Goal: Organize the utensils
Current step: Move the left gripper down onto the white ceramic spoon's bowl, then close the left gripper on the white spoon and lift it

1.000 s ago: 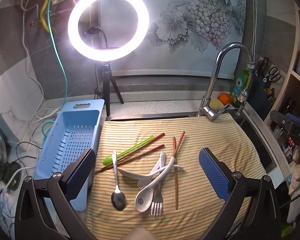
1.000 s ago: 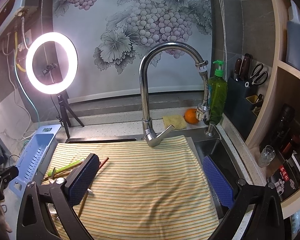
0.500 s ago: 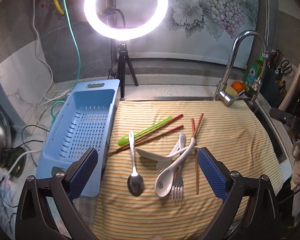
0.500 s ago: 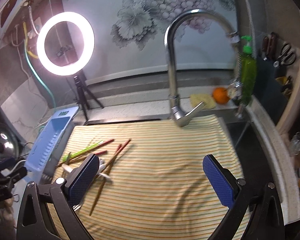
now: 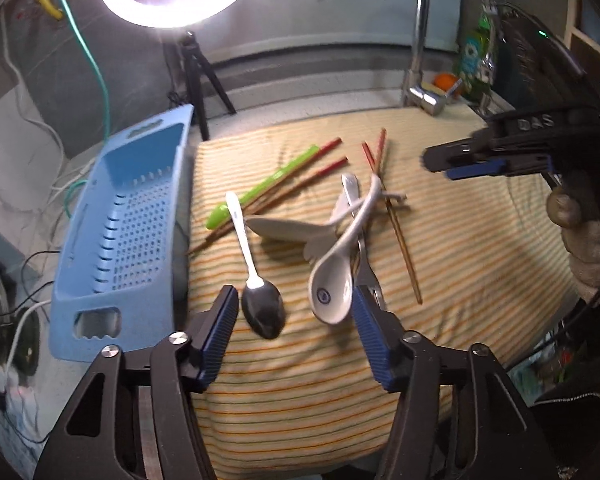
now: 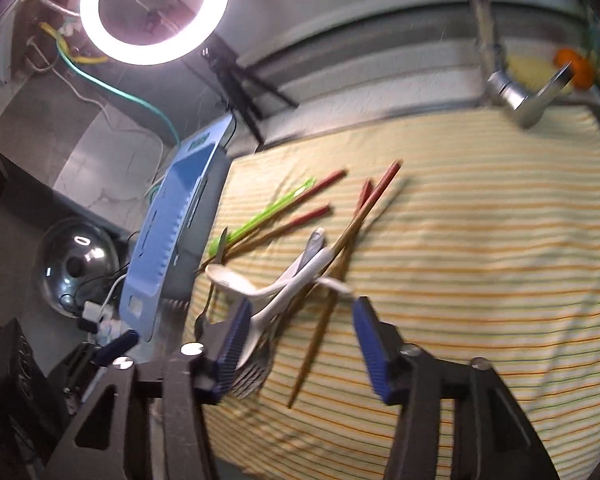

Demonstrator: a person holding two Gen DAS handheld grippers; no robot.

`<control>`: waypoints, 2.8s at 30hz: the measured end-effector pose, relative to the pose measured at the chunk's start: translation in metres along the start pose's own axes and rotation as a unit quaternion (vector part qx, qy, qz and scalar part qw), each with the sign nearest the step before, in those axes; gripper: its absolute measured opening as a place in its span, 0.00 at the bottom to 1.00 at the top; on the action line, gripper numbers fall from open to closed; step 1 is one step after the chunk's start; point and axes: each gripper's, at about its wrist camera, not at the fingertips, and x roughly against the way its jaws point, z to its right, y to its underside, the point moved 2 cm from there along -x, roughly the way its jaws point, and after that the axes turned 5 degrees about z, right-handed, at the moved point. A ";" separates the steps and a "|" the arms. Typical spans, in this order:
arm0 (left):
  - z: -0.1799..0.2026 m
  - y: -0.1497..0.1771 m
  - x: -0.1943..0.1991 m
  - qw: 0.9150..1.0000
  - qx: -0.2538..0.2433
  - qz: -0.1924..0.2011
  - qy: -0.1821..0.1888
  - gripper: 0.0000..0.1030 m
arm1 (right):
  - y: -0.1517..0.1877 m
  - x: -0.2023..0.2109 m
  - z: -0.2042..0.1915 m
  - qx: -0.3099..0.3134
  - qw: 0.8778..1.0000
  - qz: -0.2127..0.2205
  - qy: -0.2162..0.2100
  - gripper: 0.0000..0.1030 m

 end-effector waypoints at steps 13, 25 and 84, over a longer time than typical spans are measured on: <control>-0.006 -0.005 -0.045 0.998 0.009 -0.027 0.063 0.12 | 0.004 -0.064 0.002 -0.072 0.994 -0.072 -0.046 0.22; -0.012 -0.006 -0.066 0.996 0.004 -0.043 0.074 0.11 | 0.001 -0.079 0.002 -0.081 0.992 -0.082 -0.049 0.19; -0.011 0.006 -0.041 0.994 -0.025 -0.021 0.101 0.36 | -0.013 -0.080 -0.032 -0.062 0.993 -0.075 -0.069 0.10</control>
